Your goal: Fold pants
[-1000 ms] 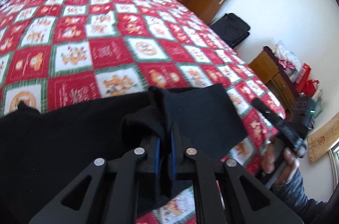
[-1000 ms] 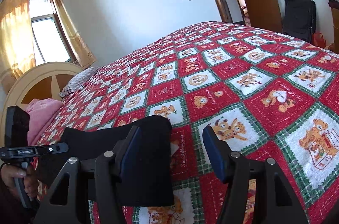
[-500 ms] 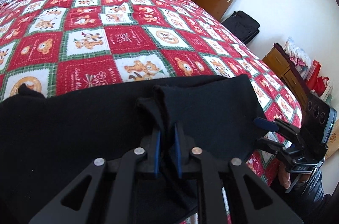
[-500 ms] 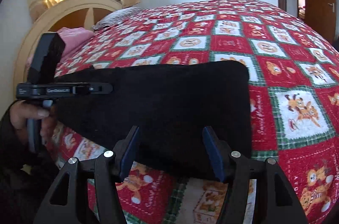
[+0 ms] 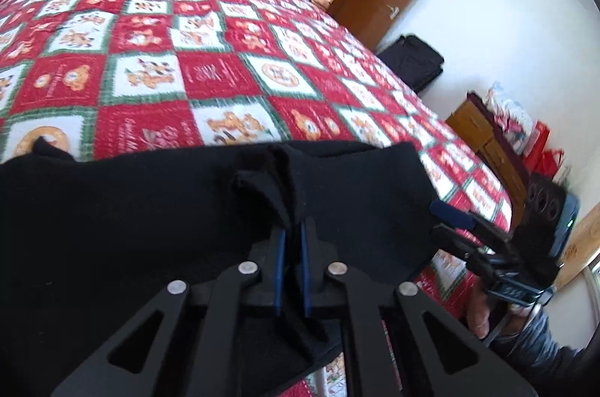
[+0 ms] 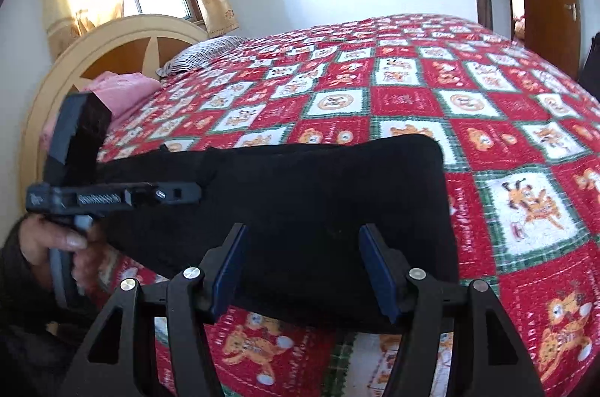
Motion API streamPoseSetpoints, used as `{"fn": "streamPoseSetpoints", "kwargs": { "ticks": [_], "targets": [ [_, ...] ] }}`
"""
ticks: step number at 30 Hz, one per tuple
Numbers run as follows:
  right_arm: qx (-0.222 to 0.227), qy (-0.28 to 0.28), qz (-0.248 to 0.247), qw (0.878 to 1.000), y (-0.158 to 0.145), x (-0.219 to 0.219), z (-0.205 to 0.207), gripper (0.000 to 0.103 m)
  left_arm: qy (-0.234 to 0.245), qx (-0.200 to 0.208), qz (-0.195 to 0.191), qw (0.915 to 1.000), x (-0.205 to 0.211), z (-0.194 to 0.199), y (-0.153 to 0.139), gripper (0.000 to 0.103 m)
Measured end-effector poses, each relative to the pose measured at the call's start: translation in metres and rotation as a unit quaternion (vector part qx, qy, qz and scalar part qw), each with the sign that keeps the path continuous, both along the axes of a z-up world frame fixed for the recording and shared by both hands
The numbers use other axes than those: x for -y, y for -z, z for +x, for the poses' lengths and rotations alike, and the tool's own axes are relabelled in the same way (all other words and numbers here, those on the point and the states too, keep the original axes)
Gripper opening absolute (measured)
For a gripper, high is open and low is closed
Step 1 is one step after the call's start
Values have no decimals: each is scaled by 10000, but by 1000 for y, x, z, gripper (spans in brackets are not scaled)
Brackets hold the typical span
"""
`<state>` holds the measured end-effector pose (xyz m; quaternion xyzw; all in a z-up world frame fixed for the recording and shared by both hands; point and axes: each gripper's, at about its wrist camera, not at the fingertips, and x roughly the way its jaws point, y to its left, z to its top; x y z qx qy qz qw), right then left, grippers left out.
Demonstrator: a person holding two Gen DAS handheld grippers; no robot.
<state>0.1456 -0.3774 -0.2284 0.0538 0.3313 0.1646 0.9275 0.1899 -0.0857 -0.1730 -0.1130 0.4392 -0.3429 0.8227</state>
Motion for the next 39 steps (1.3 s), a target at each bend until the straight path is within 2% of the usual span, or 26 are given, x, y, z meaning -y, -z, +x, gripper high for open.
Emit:
{"fn": "streamPoseSetpoints", "kwargs": {
  "ticks": [2,5,10,13,15,17,18,22,23,25,27,29,30,33,37,39],
  "targets": [
    [147,93,-2,9998,-4,4,-2,63,25,-26,-111,9999,-5,-3,-8,7],
    [358,177,185,9990,-11,12,-6,64,-12,76,-39,10000,-9,-6,-17,7],
    [348,196,168,9991,-11,13,-5,67,-252,11,139,9996,-18,1,-7,7],
    [80,163,69,9998,-3,10,2,67,-190,-201,294,9992,-16,7,10,9],
    [-371,218,-85,9990,13,8,13,67,-226,-222,252,9992,-18,6,17,14],
    [-403,177,-201,9988,17,7,15,68,-228,-255,179,9993,-21,5,17,16],
    [-367,162,-266,9988,15,5,14,68,-228,-256,164,9993,-22,4,14,19],
    [-69,136,-172,9997,-1,-4,3,68,-368,47,147,9992,-38,-6,-4,59],
    [95,-48,-75,9999,-10,-12,-2,68,-432,121,162,9989,-43,-8,-8,63],
    [343,-550,-46,9979,-21,-33,-11,67,-523,220,201,9982,-54,-11,-14,63],
    [490,-954,-575,9926,-22,-63,-19,67,-642,239,222,9974,-65,-11,-17,64],
    [652,-1008,-1641,9791,-10,-96,-25,67,-794,216,206,9964,-76,-11,-16,71],
    [761,-1055,-2086,9693,-2,-111,-27,67,-847,191,207,9960,-82,-11,-15,71],
    [761,-1277,-2637,9531,15,-143,-28,67,-890,207,360,9952,-91,-13,-13,71],
    [1131,-1051,-3204,9346,21,-175,-21,67,-986,228,476,9937,-110,-16,-14,72],
    [1237,-1039,-3213,9331,21,-187,-20,67,-1071,230,535,9925,-121,-17,-14,72]
  ]
}}
